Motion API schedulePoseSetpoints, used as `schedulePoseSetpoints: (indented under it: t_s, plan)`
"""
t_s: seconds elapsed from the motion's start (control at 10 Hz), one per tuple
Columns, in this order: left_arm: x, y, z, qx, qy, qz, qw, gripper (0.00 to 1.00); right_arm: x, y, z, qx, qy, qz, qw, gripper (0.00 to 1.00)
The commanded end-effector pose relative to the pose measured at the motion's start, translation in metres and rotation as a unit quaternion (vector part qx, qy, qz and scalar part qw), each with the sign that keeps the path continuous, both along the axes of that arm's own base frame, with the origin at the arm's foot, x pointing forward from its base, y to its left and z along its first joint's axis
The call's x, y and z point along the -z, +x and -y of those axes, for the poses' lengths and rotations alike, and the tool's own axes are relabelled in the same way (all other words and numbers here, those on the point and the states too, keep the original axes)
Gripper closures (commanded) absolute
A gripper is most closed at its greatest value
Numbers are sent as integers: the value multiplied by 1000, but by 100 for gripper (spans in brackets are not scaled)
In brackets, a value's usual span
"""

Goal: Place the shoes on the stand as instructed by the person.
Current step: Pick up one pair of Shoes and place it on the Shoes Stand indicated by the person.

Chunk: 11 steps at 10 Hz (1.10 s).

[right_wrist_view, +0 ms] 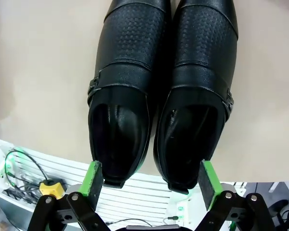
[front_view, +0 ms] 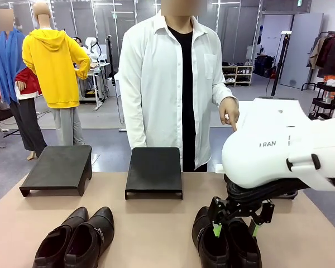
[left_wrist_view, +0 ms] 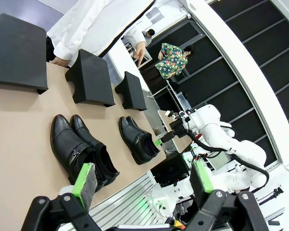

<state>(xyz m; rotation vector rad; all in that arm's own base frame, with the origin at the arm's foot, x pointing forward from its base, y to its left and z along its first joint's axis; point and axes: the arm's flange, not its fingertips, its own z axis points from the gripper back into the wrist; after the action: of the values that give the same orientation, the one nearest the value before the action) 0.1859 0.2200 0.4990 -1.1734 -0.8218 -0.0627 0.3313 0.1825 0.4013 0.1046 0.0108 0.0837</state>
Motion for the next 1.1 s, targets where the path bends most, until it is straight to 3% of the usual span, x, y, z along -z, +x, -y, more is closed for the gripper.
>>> schedulePoseSetpoints:
  t_s: [0.0, 0.9, 1.0]
  plan:
    - [-1, -1, 0, 6, 2, 4, 1000, 0, 18, -4, -9, 15, -23, 8, 1000, 0]
    - [-1, -1, 0, 6, 2, 4, 1000, 0, 72, -3, -20, 19, -53, -4, 998, 0]
    - [-1, -1, 0, 6, 2, 4, 1000, 0, 74, -4, -19, 22, -53, -6, 998, 14]
